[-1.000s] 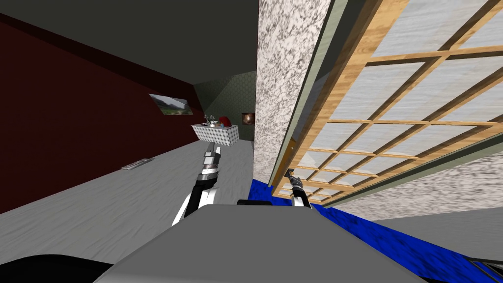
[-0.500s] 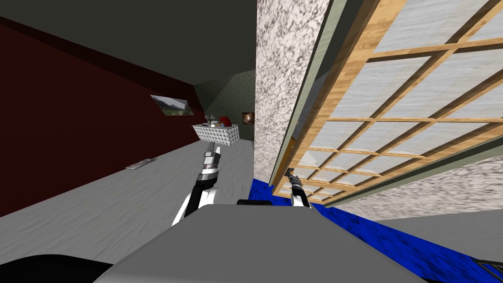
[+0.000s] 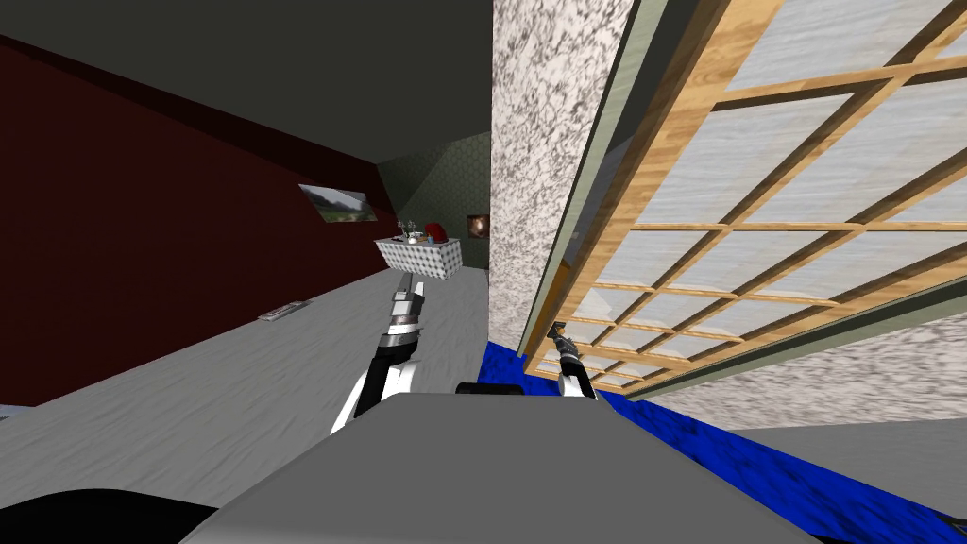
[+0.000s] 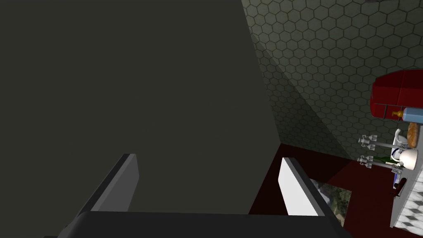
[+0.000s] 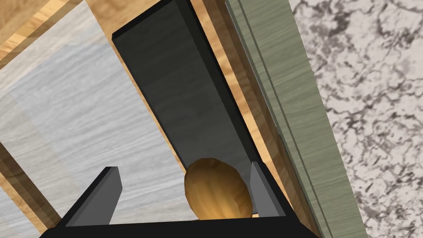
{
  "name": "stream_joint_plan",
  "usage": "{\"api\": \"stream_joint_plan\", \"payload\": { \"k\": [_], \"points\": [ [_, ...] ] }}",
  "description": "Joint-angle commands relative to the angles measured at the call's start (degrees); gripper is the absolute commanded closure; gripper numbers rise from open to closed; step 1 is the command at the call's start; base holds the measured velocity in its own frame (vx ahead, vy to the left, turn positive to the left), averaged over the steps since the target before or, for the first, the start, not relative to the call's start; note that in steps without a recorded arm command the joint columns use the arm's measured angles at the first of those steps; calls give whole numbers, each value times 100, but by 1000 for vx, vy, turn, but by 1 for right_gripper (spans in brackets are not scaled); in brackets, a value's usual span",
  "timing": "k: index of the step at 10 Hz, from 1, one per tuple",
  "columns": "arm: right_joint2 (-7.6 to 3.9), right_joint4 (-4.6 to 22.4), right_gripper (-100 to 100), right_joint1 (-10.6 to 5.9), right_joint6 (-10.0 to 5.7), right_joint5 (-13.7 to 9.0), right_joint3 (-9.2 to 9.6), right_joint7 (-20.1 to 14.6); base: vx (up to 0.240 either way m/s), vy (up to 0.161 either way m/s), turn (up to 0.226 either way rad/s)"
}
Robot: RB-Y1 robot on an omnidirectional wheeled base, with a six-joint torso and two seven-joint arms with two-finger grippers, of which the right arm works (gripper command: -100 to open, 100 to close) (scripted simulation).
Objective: Pull the door open
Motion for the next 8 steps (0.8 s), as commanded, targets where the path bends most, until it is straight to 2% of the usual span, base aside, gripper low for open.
{"api": "stream_joint_plan", "payload": {
  "k": [1, 2, 3, 8],
  "points": [
    [-76, 75, 100, 53, 5, -49, -26, -286, -19, -19, 52],
    [-81, 78, 100, 53, -10, -70, -12, -451, -26, -19, 59],
    [-81, 78, 100, 53, -10, -70, -12, -473, -27, -7, 23],
    [-103, 88, 100, 55, -73, -154, 47, -1224, -29, -13, 46]
  ]
}}
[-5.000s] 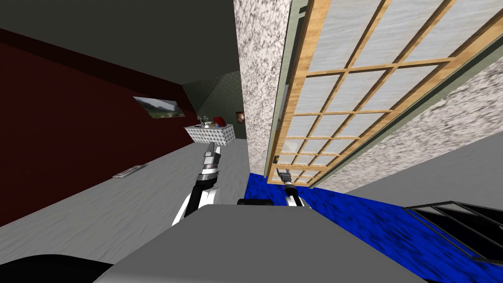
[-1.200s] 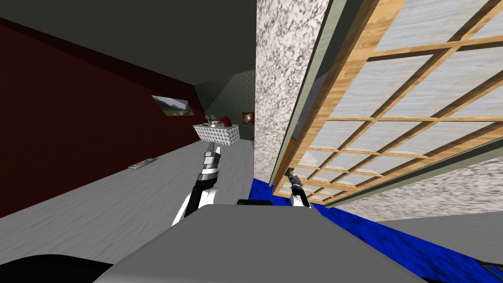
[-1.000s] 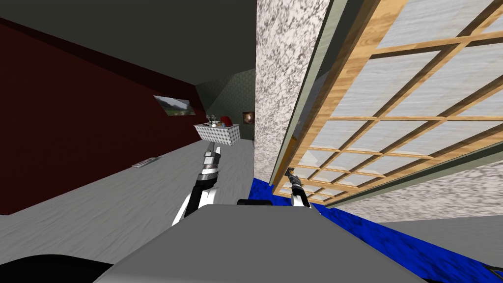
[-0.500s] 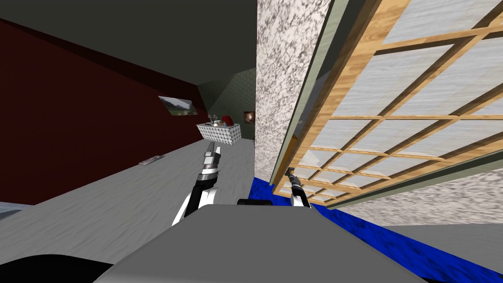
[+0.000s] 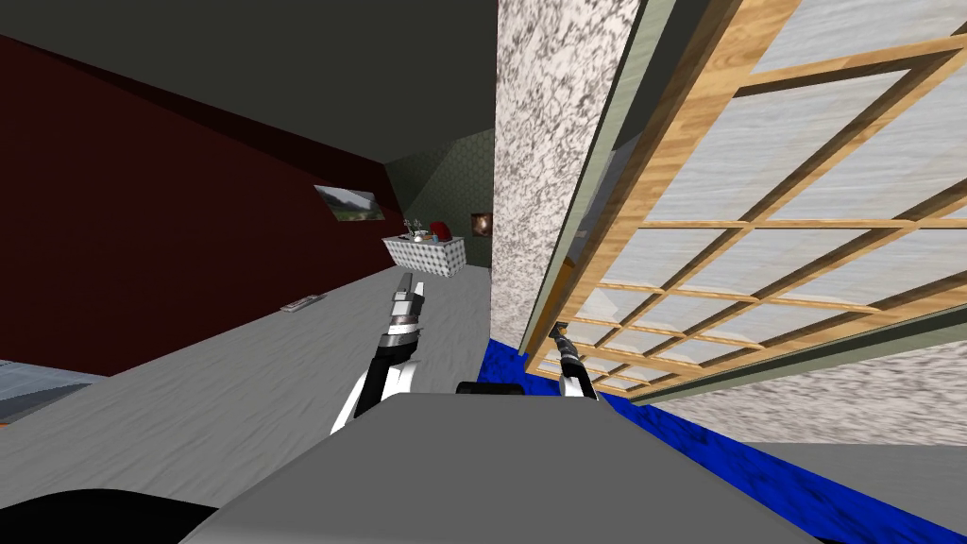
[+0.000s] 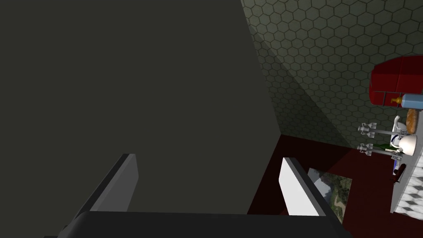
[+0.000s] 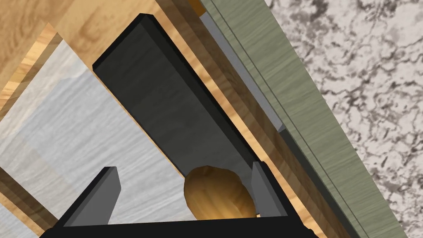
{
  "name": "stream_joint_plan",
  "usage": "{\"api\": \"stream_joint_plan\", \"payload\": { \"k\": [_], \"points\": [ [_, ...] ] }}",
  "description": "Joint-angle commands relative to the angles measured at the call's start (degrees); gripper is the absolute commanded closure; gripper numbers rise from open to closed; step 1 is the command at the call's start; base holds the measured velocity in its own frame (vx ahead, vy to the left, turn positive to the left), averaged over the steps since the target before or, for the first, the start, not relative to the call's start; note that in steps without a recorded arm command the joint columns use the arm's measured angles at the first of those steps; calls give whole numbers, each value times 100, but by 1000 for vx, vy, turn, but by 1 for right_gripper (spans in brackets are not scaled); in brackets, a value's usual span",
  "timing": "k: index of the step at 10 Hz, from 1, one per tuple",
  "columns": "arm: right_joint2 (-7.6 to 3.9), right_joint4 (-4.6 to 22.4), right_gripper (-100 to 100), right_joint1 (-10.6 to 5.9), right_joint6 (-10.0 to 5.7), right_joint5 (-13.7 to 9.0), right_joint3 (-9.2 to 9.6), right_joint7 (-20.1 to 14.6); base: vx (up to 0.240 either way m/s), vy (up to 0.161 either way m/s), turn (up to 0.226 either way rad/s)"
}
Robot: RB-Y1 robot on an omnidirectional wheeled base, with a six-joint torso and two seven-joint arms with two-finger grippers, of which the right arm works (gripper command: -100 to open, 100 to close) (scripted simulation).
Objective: Pull the door open
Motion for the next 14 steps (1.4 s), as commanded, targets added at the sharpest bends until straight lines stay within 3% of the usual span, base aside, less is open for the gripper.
{"api": "stream_joint_plan", "payload": {
  "k": [1, 7, 9, 11, 14],
  "points": [
    [-61, 121, 100, -6, -47, -73, -60, -286, -34, -14, 66],
    [-88, 134, 100, -4, -124, -177, 13, -1169, -32, -18, 55],
    [-88, 228, 100, -4, -124, -177, 13, -1187, -12, -14, 23],
    [-88, 134, 100, -4, -124, -177, 13, -1187, -2, 5, -11],
    [-103, 141, 100, -3, -167, -237, 54, -1610, -28, -13, 57]
  ]
}}
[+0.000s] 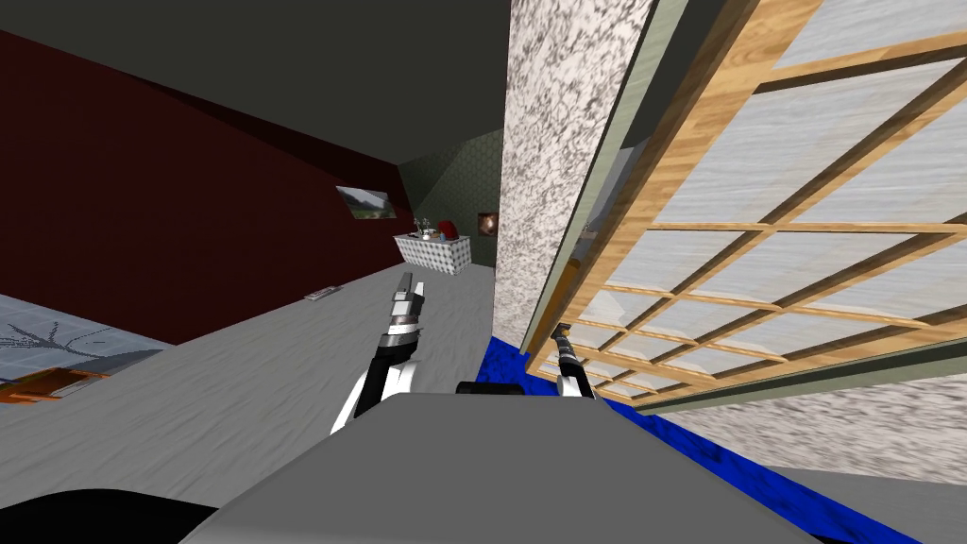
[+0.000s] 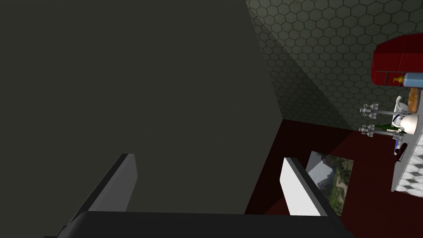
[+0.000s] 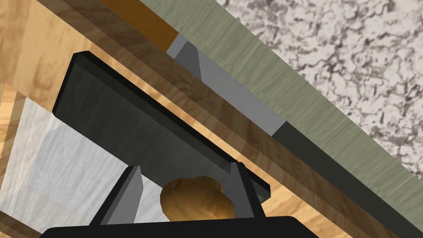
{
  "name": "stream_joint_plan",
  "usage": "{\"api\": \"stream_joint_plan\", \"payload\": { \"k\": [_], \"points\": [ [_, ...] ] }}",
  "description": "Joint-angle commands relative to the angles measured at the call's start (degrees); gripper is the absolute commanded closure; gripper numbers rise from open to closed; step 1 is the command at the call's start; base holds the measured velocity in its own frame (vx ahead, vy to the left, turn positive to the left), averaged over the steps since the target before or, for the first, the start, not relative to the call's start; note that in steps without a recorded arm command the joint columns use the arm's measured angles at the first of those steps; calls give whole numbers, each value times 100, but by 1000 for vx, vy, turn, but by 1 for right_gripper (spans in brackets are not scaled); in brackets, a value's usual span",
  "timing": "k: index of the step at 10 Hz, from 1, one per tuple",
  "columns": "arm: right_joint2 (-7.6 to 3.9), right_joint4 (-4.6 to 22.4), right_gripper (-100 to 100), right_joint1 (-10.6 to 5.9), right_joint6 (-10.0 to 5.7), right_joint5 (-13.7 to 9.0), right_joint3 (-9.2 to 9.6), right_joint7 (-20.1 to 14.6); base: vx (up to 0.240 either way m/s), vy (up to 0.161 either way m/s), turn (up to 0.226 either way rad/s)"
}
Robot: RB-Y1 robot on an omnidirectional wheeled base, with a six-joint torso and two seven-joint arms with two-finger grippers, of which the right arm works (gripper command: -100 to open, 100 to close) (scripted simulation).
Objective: Pull the door open
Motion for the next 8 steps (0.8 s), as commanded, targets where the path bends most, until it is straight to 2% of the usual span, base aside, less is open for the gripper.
{"api": "stream_joint_plan", "payload": {
  "k": [1, 4, 5, 6, 8],
  "points": [
    [-134, 58, 100, 49, 6, -56, -71, -203, -32, -8, 43],
    [-149, 66, 100, 50, -38, -115, -29, -641, -31, -7, 44],
    [-149, 66, 100, 50, -38, -115, -29, -665, -24, -16, 34],
    [-157, 70, 100, 51, -61, -146, -8, -897, -22, -12, 62],
    [-165, 74, 100, 51, -85, -179, 15, -1133, -41, -20, 71]
  ]
}}
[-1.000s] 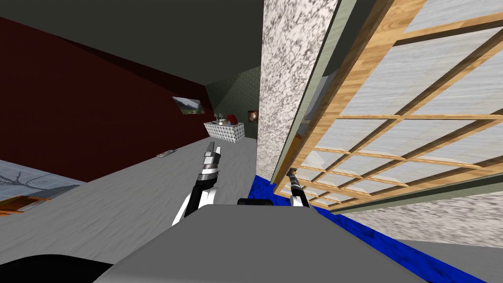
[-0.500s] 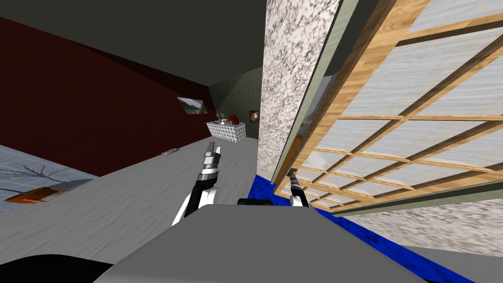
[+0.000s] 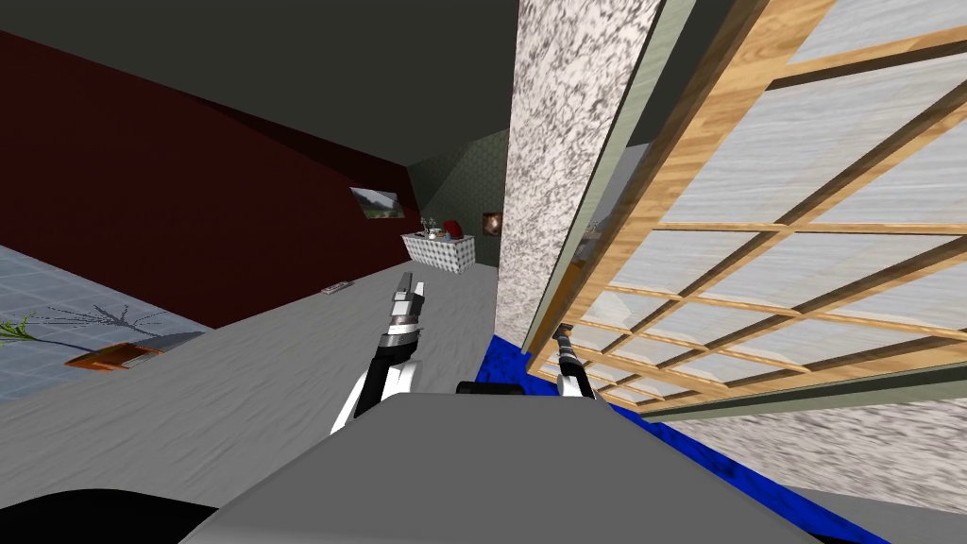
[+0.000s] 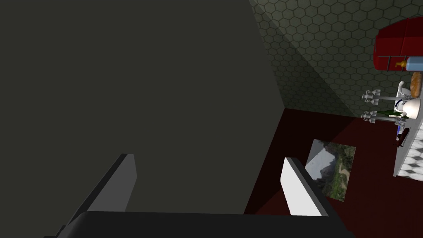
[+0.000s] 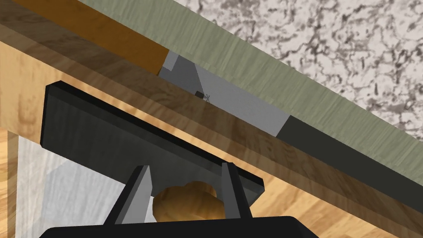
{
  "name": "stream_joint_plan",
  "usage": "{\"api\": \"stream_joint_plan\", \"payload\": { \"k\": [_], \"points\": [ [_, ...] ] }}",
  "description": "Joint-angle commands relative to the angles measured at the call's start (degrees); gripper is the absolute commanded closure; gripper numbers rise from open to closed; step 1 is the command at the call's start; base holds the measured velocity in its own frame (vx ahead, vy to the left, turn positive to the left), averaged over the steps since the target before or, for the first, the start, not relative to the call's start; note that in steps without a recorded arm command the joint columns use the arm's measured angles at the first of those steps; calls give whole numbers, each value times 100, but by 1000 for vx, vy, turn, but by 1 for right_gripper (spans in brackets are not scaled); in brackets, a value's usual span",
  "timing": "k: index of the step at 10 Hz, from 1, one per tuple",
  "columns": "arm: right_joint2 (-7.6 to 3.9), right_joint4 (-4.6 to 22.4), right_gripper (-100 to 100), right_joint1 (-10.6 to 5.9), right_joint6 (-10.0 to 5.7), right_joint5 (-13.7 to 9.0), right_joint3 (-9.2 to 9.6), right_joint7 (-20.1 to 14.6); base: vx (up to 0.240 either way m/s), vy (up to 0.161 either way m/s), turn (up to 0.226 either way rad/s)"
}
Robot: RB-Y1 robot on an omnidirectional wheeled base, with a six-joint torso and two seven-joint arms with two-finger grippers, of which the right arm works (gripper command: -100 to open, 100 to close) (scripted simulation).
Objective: Pull the door open
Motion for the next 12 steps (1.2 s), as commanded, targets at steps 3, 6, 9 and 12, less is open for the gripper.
{"api": "stream_joint_plan", "payload": {
  "k": [3, 6, 9, 12],
  "points": [
    [-111, -20, 100, 106, 8, -119, -53, -527, -37, -23, 53],
    [-120, -16, 100, 107, -16, -152, -30, -787, -29, -11, 40],
    [-128, -12, 100, 108, -41, -185, -7, -1023, -18, -7, 34],
    [-137, -7, 100, 108, -67, -220, 18, -1261, -31, -9, 34]
  ]
}}
